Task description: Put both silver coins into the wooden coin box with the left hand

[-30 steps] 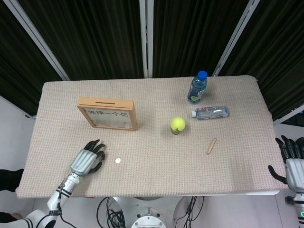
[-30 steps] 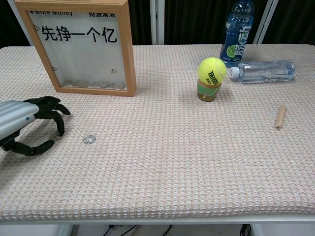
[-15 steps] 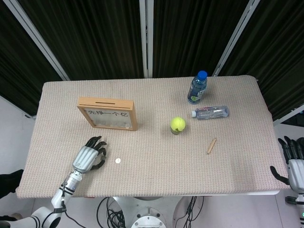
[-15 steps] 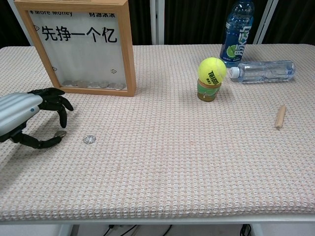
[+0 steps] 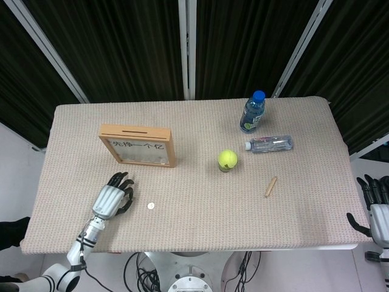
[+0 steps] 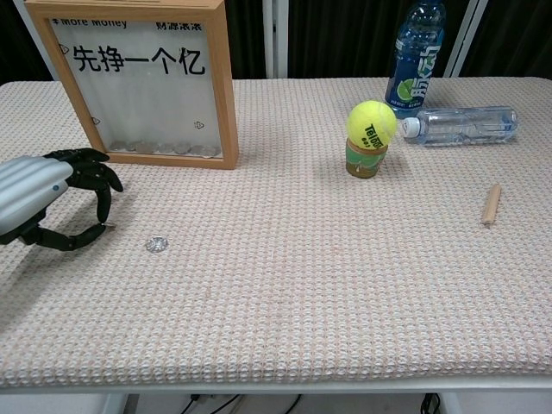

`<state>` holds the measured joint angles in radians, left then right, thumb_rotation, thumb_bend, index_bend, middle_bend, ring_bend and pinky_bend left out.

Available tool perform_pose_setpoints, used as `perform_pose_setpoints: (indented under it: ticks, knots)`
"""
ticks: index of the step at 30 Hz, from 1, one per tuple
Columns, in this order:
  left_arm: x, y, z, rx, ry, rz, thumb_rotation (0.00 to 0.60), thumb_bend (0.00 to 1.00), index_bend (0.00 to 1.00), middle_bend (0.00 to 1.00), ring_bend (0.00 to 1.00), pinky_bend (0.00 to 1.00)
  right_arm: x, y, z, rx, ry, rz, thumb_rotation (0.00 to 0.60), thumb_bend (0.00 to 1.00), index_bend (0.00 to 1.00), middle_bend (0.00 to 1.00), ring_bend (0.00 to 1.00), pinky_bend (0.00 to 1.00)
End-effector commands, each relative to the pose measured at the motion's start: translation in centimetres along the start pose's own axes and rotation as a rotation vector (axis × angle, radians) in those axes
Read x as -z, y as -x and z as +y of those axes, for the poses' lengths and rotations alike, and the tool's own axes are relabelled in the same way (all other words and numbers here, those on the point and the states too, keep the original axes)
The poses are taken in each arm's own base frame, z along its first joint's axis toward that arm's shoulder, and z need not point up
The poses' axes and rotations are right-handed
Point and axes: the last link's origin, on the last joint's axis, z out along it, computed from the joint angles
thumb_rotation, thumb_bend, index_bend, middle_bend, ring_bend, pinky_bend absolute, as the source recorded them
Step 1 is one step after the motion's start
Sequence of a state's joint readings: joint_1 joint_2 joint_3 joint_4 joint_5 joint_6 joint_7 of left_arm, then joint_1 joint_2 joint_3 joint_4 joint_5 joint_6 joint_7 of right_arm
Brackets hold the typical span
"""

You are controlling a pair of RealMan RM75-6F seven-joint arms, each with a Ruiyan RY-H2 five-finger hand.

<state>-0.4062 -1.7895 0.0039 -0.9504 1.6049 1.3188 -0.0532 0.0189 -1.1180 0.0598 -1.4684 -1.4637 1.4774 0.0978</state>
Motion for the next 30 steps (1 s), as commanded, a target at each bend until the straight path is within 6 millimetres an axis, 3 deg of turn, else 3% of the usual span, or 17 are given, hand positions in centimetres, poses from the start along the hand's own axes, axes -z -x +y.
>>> perform_pose_setpoints:
  ticks: [1,11,16,21,30]
  knots:
    - [-0.1,0.0,-0.1,-0.002,-0.001,-0.003,0.600,0.38,0.57,0.28,0.09,0.15,0.0,0.0,0.0,-0.001,0.000,-0.001,0.600,0.23,0.00,0.00,0.00,0.00]
    - [-0.1,0.0,-0.2,0.017,-0.005,-0.007,0.600,0.42,0.59,0.28,0.09,0.15,0.0,0.0,0.0,-0.003,0.002,-0.004,0.600,0.23,0.00,0.00,0.00,0.00]
    - [0.1,-1.8,0.1,0.075,0.005,0.046,0.600,0.45,0.62,0.29,0.09,0.15,-0.1,-0.1,0.1,-0.005,0.005,0.001,0.600,0.23,0.00,0.00,0.00,0.00]
    - [1.2,-5.3,0.1,0.119,0.021,0.114,0.600,0.47,0.64,0.29,0.09,0.15,-0.2,-0.3,0.1,-0.009,0.005,0.003,0.600,0.23,0.00,0.00,0.00,0.00]
    - [3.7,-13.9,-3.1,0.073,-0.072,0.167,0.600,0.47,0.64,0.28,0.09,0.17,-0.2,-0.8,-0.2,-0.008,-0.004,0.020,0.600,0.23,0.00,0.00,0.00,0.00]
